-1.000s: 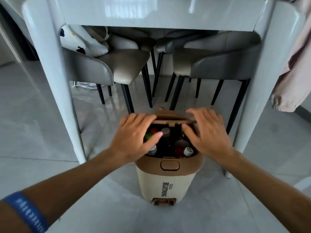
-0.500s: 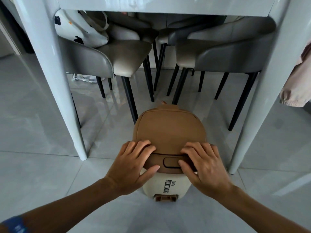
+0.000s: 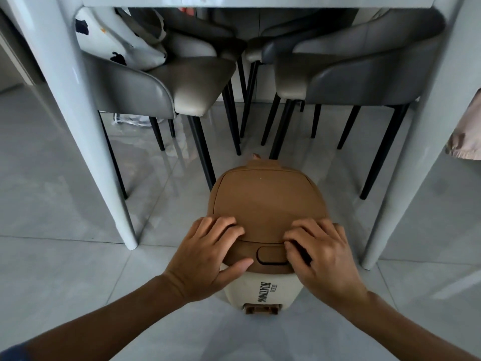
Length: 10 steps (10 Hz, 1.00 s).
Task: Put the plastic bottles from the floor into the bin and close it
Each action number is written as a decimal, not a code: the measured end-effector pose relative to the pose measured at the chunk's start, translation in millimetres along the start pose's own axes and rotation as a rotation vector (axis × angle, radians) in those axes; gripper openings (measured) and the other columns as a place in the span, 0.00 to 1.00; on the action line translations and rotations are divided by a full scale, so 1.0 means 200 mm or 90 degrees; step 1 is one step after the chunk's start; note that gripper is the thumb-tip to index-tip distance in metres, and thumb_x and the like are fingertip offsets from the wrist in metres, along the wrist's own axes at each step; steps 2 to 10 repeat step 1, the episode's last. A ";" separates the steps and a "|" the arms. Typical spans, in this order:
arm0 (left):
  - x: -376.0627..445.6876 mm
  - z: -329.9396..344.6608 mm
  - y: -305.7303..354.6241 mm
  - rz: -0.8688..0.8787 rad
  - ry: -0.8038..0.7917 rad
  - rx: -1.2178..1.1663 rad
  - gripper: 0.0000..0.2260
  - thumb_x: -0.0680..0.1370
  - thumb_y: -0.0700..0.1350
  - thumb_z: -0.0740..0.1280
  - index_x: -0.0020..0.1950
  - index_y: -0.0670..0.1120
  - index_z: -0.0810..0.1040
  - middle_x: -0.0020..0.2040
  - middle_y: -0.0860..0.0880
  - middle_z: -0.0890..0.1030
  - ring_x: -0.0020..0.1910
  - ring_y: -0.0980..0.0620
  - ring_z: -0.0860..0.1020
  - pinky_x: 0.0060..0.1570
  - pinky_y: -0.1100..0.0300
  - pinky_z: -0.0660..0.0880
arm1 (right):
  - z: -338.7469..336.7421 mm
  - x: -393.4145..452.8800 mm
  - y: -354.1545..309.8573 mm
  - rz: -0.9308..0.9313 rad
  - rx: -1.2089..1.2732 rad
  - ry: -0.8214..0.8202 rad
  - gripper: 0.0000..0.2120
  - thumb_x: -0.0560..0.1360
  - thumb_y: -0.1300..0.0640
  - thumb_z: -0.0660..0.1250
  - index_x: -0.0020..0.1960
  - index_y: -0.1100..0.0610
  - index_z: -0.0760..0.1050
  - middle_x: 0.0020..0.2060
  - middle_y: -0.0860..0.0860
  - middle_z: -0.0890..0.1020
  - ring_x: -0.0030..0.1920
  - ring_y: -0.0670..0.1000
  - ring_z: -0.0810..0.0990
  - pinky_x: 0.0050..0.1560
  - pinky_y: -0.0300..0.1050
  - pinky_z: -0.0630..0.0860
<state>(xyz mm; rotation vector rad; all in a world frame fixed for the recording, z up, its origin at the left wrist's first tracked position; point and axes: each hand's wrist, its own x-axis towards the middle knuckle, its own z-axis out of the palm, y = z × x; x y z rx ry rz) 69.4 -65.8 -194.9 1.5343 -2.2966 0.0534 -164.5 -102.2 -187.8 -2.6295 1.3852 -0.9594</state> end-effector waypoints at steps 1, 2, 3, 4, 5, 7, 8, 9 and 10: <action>0.07 -0.13 -0.02 -0.072 0.117 -0.064 0.24 0.78 0.59 0.59 0.61 0.42 0.80 0.61 0.44 0.77 0.59 0.49 0.74 0.55 0.53 0.75 | -0.13 0.09 -0.06 0.106 0.189 -0.014 0.08 0.73 0.58 0.68 0.37 0.50 0.80 0.34 0.42 0.81 0.36 0.44 0.79 0.39 0.39 0.75; 0.07 -0.13 -0.02 -0.072 0.117 -0.064 0.24 0.78 0.59 0.59 0.61 0.42 0.80 0.61 0.44 0.77 0.59 0.49 0.74 0.55 0.53 0.75 | -0.13 0.09 -0.06 0.106 0.189 -0.014 0.08 0.73 0.58 0.68 0.37 0.50 0.80 0.34 0.42 0.81 0.36 0.44 0.79 0.39 0.39 0.75; 0.07 -0.13 -0.02 -0.072 0.117 -0.064 0.24 0.78 0.59 0.59 0.61 0.42 0.80 0.61 0.44 0.77 0.59 0.49 0.74 0.55 0.53 0.75 | -0.13 0.09 -0.06 0.106 0.189 -0.014 0.08 0.73 0.58 0.68 0.37 0.50 0.80 0.34 0.42 0.81 0.36 0.44 0.79 0.39 0.39 0.75; 0.07 -0.13 -0.02 -0.072 0.117 -0.064 0.24 0.78 0.59 0.59 0.61 0.42 0.80 0.61 0.44 0.77 0.59 0.49 0.74 0.55 0.53 0.75 | -0.13 0.09 -0.06 0.106 0.189 -0.014 0.08 0.73 0.58 0.68 0.37 0.50 0.80 0.34 0.42 0.81 0.36 0.44 0.79 0.39 0.39 0.75; 0.07 -0.13 -0.02 -0.072 0.117 -0.064 0.24 0.78 0.59 0.59 0.61 0.42 0.80 0.61 0.44 0.77 0.59 0.49 0.74 0.55 0.53 0.75 | -0.13 0.09 -0.06 0.106 0.189 -0.014 0.08 0.73 0.58 0.68 0.37 0.50 0.80 0.34 0.42 0.81 0.36 0.44 0.79 0.39 0.39 0.75; 0.07 -0.13 -0.02 -0.072 0.117 -0.064 0.24 0.78 0.59 0.59 0.61 0.42 0.80 0.61 0.44 0.77 0.59 0.49 0.74 0.55 0.53 0.75 | -0.13 0.09 -0.06 0.106 0.189 -0.014 0.08 0.73 0.58 0.68 0.37 0.50 0.80 0.34 0.42 0.81 0.36 0.44 0.79 0.39 0.39 0.75; 0.07 -0.13 -0.02 -0.072 0.117 -0.064 0.24 0.78 0.59 0.59 0.61 0.42 0.80 0.61 0.44 0.77 0.59 0.49 0.74 0.55 0.53 0.75 | -0.13 0.09 -0.06 0.106 0.189 -0.014 0.08 0.73 0.58 0.68 0.37 0.50 0.80 0.34 0.42 0.81 0.36 0.44 0.79 0.39 0.39 0.75; 0.07 -0.13 -0.02 -0.072 0.117 -0.064 0.24 0.78 0.59 0.59 0.61 0.42 0.80 0.61 0.44 0.77 0.59 0.49 0.74 0.55 0.53 0.75 | -0.13 0.09 -0.06 0.106 0.189 -0.014 0.08 0.73 0.58 0.68 0.37 0.50 0.80 0.34 0.42 0.81 0.36 0.44 0.79 0.39 0.39 0.75; 0.07 -0.13 -0.02 -0.072 0.117 -0.064 0.24 0.78 0.59 0.59 0.61 0.42 0.80 0.61 0.44 0.77 0.59 0.49 0.74 0.55 0.53 0.75 | -0.13 0.09 -0.06 0.106 0.189 -0.014 0.08 0.73 0.58 0.68 0.37 0.50 0.80 0.34 0.42 0.81 0.36 0.44 0.79 0.39 0.39 0.75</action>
